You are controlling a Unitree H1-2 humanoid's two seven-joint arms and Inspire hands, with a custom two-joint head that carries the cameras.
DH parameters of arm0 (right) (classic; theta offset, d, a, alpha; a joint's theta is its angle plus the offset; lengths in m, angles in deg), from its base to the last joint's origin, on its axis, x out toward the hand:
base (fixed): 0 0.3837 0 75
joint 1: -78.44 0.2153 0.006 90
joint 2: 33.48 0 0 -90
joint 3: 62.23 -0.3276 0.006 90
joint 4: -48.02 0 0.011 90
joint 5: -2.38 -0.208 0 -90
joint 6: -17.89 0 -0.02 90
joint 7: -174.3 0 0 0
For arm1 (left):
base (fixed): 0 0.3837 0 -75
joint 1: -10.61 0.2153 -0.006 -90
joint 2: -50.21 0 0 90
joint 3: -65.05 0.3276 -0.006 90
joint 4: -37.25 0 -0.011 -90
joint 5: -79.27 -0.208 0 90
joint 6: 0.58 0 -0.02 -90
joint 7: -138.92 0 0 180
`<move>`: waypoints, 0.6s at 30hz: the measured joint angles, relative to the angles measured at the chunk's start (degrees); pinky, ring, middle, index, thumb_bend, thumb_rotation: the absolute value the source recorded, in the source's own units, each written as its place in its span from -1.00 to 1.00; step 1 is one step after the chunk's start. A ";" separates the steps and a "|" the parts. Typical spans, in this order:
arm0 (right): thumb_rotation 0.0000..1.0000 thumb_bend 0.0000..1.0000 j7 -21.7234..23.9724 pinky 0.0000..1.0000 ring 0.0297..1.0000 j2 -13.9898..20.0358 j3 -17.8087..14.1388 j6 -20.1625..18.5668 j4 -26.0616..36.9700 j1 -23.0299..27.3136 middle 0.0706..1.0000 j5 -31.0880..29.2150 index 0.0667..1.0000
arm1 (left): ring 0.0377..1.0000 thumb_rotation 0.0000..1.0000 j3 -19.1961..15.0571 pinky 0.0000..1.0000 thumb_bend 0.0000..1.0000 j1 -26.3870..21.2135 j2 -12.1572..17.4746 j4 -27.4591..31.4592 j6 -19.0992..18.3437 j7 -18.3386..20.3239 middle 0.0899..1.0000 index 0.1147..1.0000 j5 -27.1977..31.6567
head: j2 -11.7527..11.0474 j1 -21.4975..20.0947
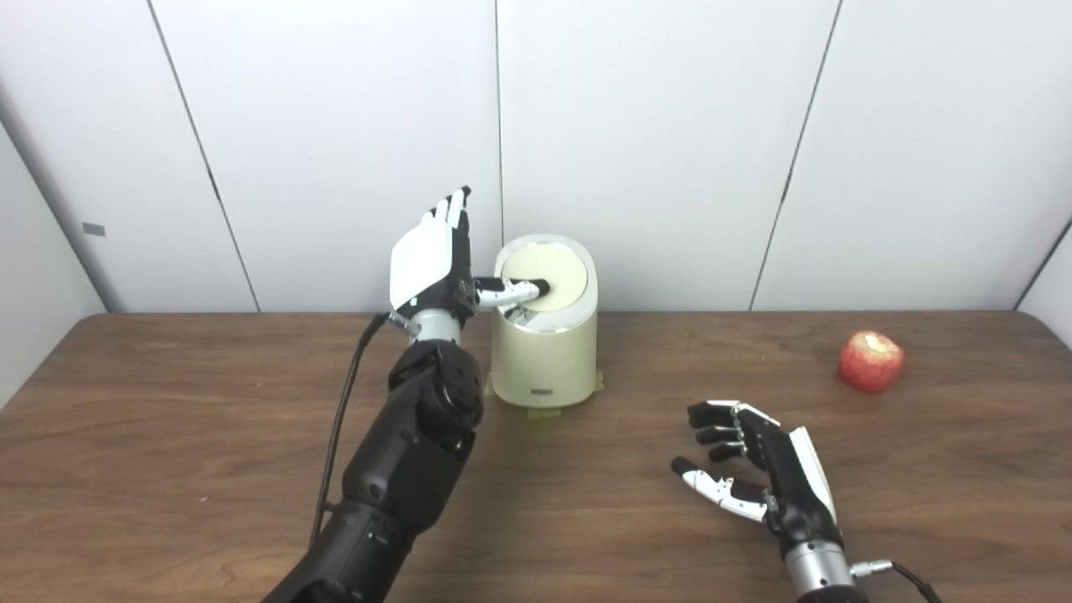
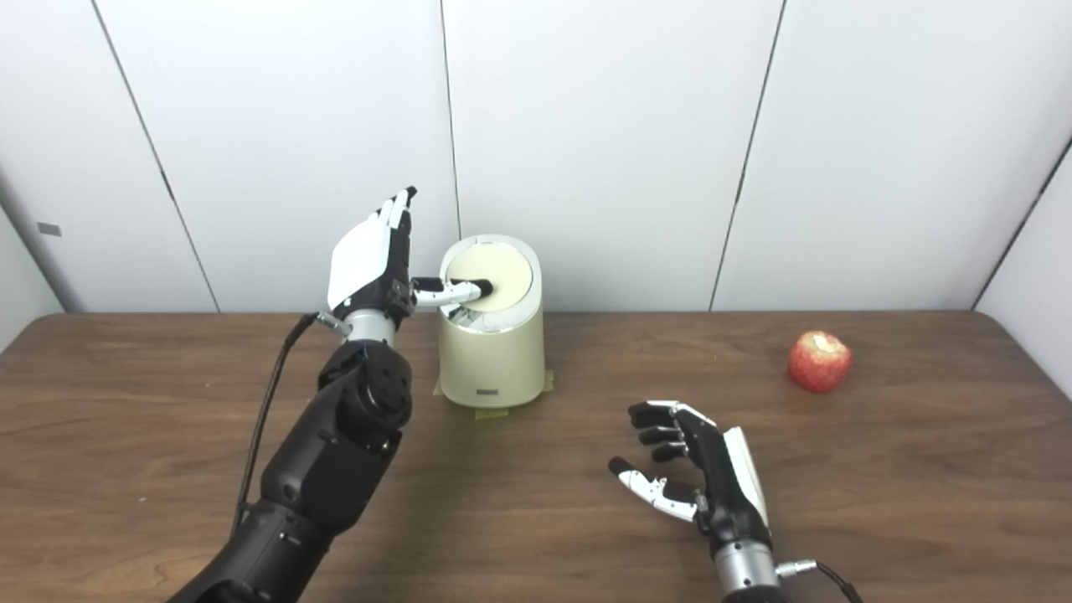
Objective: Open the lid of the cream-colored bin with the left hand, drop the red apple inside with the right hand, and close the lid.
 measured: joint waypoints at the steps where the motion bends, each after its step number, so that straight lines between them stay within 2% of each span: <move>1: -1.00 -0.38 -0.02 0.10 0.25 0.02 0.08 0.00 0.02 0.00 0.27 0.20 0.23 | 1.00 -0.46 0.30 1.00 0.87 -0.01 0.10 -0.16 0.00 -0.23 1.00 1.00 -0.23 | 0.00 0.00; 6: -1.00 -0.38 -0.04 0.10 0.25 0.05 0.39 -0.46 0.34 -0.02 0.26 1.24 0.23 | 1.00 -0.47 4.38 1.00 0.91 -0.37 1.85 -2.11 0.44 -1.88 1.00 1.00 -4.30 | 0.18 0.00; 10: -1.00 -0.37 0.15 0.11 0.25 0.09 0.51 -1.20 0.78 -0.03 0.26 1.51 0.22 | 1.00 -0.46 9.39 1.00 1.00 -0.86 4.71 -2.27 -0.25 -2.16 1.00 1.00 -10.41 | 0.62 0.18; 14: -1.00 -0.37 0.69 0.12 0.25 0.57 1.07 -2.06 1.58 -0.11 0.26 1.96 0.22 | 1.00 -0.50 12.85 1.00 1.00 -2.10 6.07 -2.19 -2.12 -0.07 1.00 1.00 -16.24 | 0.70 0.18; 18: -1.00 -0.37 1.01 0.11 0.24 0.87 1.20 -2.07 1.65 -0.11 0.26 1.98 0.21 | 1.00 -0.56 13.09 1.00 1.00 -2.55 6.40 -1.87 -2.54 3.32 1.00 1.00 -19.97 | 0.79 0.09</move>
